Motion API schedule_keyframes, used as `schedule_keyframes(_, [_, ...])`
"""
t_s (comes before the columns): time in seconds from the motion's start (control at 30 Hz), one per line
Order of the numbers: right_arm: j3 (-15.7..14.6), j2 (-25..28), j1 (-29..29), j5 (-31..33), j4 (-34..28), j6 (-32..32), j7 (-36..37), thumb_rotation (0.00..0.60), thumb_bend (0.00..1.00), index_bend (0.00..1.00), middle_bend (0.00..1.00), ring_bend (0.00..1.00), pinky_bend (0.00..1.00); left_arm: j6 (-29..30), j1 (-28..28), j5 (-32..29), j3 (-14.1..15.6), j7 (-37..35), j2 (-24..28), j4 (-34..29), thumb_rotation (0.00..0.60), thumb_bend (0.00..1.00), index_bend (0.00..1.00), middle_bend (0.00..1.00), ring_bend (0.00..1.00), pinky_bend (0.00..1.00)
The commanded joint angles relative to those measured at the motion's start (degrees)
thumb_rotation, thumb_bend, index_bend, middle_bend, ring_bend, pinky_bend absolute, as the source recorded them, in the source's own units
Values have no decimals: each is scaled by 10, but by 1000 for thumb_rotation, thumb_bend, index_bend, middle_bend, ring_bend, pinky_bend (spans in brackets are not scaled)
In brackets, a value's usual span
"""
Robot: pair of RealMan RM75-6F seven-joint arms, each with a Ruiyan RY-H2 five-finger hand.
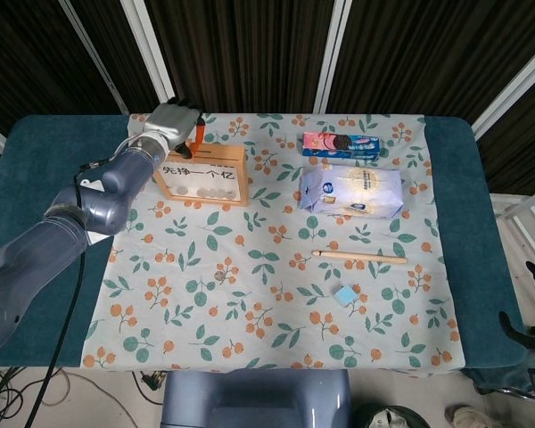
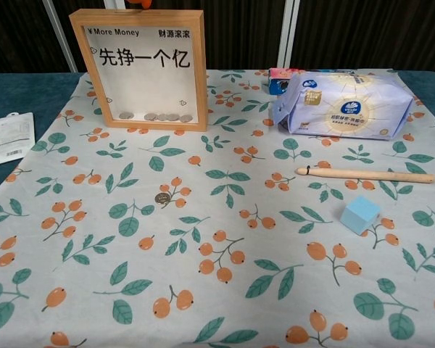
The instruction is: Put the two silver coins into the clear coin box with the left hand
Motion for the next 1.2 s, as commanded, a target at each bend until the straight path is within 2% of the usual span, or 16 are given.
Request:
schedule_keyframes(0.03, [0, 0, 0, 0, 0, 0, 0, 600, 369, 124, 79, 25, 0, 14, 0, -1, -7, -3, 10, -12, 600, 396, 455, 118, 0, 0])
schedule_keyframes(0.2, [2, 0, 0, 2, 1, 1, 2, 600, 369, 124, 79, 25, 0, 117, 20, 34, -50, -14, 69, -105, 600, 304, 444, 122, 0, 0])
schedule_keyframes(0.23, [2, 0, 0, 3, 0, 0, 3, 600, 369, 124, 79, 25, 0, 168, 35, 55, -64, -18, 91, -148, 600, 294, 445, 123, 0, 0])
schedule_keyframes(0.3, [3, 0, 0, 5, 1, -1, 3, 600, 369, 124, 79, 25, 0, 236, 61, 86, -75, -20, 118, -208, 600, 277, 451, 125, 0, 0])
schedule_keyframes(0.33, [3, -1, 1, 5, 1, -2, 3, 600, 369, 124, 79, 25, 0, 290, 84, 113, -78, -20, 136, -251, 600, 276, 452, 125, 0, 0])
schedule_keyframes(0.5, [4, -1, 1, 8, 0, -3, 5, 600, 369, 124, 80, 25, 0, 414, 165, 189, -70, -22, 177, -374, 600, 255, 438, 123, 0, 0])
schedule_keyframes(0.57, [4, -2, 0, 8, -1, -2, 5, 600, 369, 124, 79, 25, 0, 448, 192, 217, -67, -29, 182, -405, 600, 226, 438, 124, 0, 0])
schedule_keyframes(0.73, [4, -2, 0, 10, -3, -2, 6, 600, 369, 125, 79, 25, 0, 547, 278, 321, -48, -36, 158, -459, 600, 211, 450, 125, 0, 0])
schedule_keyframes(0.83, [3, -2, 0, 8, -3, -3, 5, 600, 369, 124, 79, 25, 0, 554, 305, 362, -36, -27, 124, -463, 600, 193, 441, 123, 0, 0])
schedule_keyframes(0.97, [3, -2, -1, 10, -4, -3, 5, 600, 369, 124, 79, 25, 0, 525, 317, 397, -26, 13, 69, -441, 600, 162, 421, 117, 0, 0])
schedule_keyframes(1.2, [4, 1, -2, 13, -6, -3, 6, 600, 369, 124, 79, 25, 0, 464, 311, 390, -67, 76, -41, -356, 600, 162, 409, 115, 0, 0])
